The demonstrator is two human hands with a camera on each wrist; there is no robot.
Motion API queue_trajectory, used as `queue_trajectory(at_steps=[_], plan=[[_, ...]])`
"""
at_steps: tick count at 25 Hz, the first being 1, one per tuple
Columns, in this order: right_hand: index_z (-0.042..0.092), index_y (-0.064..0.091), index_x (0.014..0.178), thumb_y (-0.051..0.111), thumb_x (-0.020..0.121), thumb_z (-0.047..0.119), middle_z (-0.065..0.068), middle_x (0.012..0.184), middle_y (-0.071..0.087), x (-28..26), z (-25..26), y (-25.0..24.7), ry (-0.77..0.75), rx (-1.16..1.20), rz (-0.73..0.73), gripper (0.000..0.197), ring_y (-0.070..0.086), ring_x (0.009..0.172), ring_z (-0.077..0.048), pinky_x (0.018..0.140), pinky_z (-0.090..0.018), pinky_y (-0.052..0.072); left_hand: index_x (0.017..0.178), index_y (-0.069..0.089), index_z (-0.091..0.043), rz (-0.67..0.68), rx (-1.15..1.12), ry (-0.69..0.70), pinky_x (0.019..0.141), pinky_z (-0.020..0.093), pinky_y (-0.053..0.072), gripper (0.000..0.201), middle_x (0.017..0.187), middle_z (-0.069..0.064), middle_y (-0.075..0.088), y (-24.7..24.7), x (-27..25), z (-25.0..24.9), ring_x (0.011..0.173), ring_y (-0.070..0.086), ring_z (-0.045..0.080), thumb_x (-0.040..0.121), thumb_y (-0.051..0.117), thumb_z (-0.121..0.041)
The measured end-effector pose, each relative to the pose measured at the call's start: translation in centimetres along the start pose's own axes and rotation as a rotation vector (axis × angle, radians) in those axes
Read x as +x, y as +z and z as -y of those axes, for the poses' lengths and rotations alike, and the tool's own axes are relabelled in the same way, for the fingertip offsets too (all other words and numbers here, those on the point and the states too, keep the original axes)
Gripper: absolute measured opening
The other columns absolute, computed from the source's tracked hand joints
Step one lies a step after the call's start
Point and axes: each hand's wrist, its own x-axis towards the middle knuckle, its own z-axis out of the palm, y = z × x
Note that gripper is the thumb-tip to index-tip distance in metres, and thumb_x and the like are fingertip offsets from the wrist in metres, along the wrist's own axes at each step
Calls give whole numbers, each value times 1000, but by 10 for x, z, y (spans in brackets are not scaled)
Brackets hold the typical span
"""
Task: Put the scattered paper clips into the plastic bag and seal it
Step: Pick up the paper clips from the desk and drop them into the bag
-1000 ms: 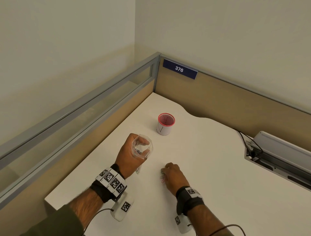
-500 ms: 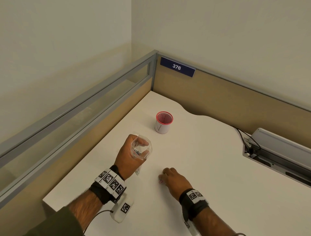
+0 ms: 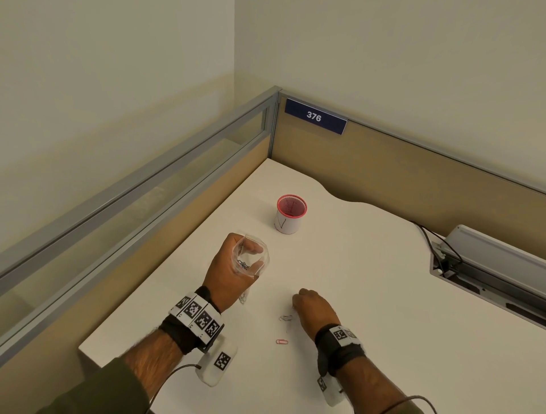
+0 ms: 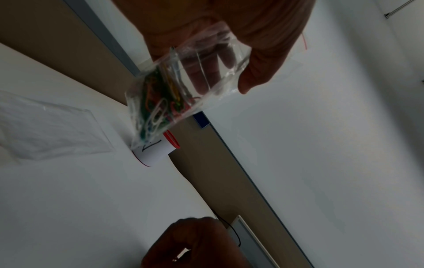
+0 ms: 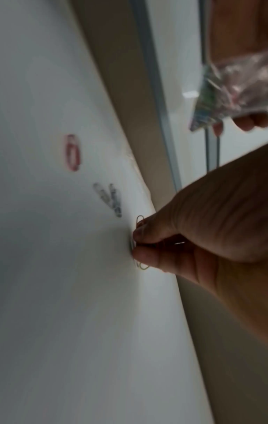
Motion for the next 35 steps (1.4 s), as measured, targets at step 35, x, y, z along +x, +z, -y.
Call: queue_trajectory(at_steps=[35], plan=[[10, 59, 123, 45, 91, 2, -11, 129, 52, -20, -40, -5, 398, 277, -5, 36, 49, 121, -27, 104, -30, 40, 98, 52, -17, 1, -2, -13, 98, 32, 49, 34, 108, 12, 64, -8, -3, 2, 108, 63, 23, 73, 71, -5]])
